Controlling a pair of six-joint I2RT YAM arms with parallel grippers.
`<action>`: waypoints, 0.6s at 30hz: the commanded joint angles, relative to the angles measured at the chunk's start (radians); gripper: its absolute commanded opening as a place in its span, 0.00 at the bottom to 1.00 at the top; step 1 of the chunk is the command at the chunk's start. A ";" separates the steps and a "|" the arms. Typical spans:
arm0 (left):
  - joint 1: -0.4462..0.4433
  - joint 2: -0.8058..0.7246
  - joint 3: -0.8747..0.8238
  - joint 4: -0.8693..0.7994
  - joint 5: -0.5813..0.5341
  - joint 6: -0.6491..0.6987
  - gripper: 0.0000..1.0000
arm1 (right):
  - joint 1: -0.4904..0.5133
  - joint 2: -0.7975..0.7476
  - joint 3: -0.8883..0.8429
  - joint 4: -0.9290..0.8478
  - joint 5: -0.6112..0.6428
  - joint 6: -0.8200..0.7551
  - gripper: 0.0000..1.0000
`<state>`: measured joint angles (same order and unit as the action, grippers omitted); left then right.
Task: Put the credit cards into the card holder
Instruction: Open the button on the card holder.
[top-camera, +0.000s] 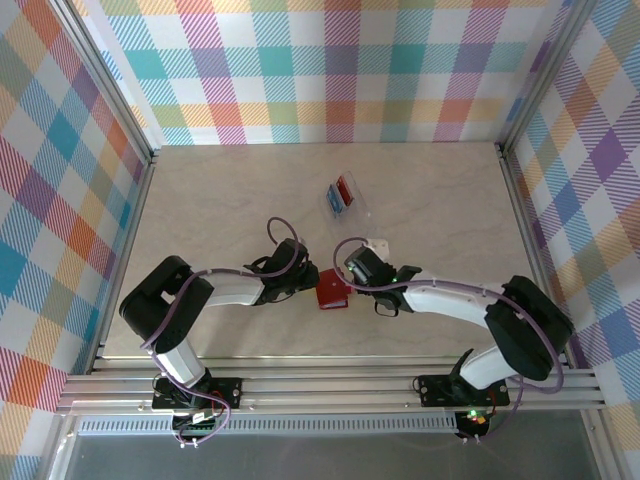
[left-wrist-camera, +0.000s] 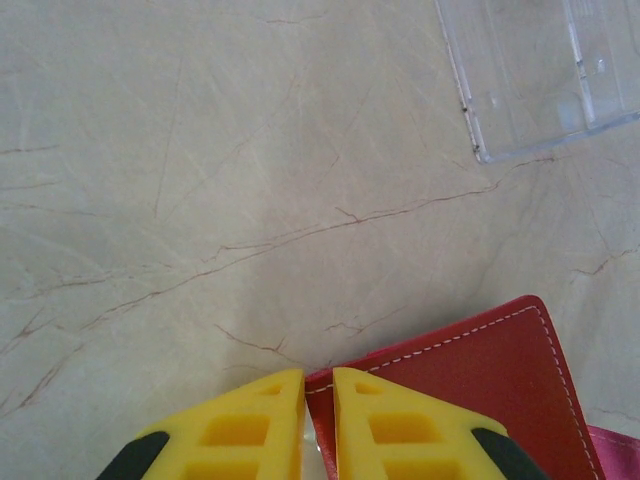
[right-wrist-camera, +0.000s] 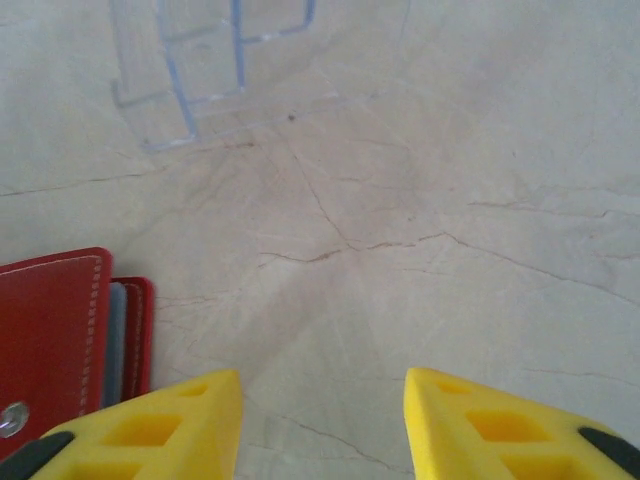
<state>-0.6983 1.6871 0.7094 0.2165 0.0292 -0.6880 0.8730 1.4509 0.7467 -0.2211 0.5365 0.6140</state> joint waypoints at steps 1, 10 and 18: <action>-0.006 0.005 -0.045 -0.113 0.014 0.011 0.16 | 0.038 -0.042 0.042 -0.002 -0.095 -0.056 0.40; -0.012 0.019 -0.050 -0.101 0.002 0.005 0.16 | 0.038 0.019 0.107 0.151 -0.549 -0.061 0.41; -0.013 0.011 -0.058 -0.102 -0.008 0.002 0.16 | -0.034 0.169 0.098 0.221 -0.634 0.010 0.50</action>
<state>-0.7010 1.6833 0.6914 0.2420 0.0277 -0.6849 0.8528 1.5608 0.8482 -0.0494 -0.0338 0.5877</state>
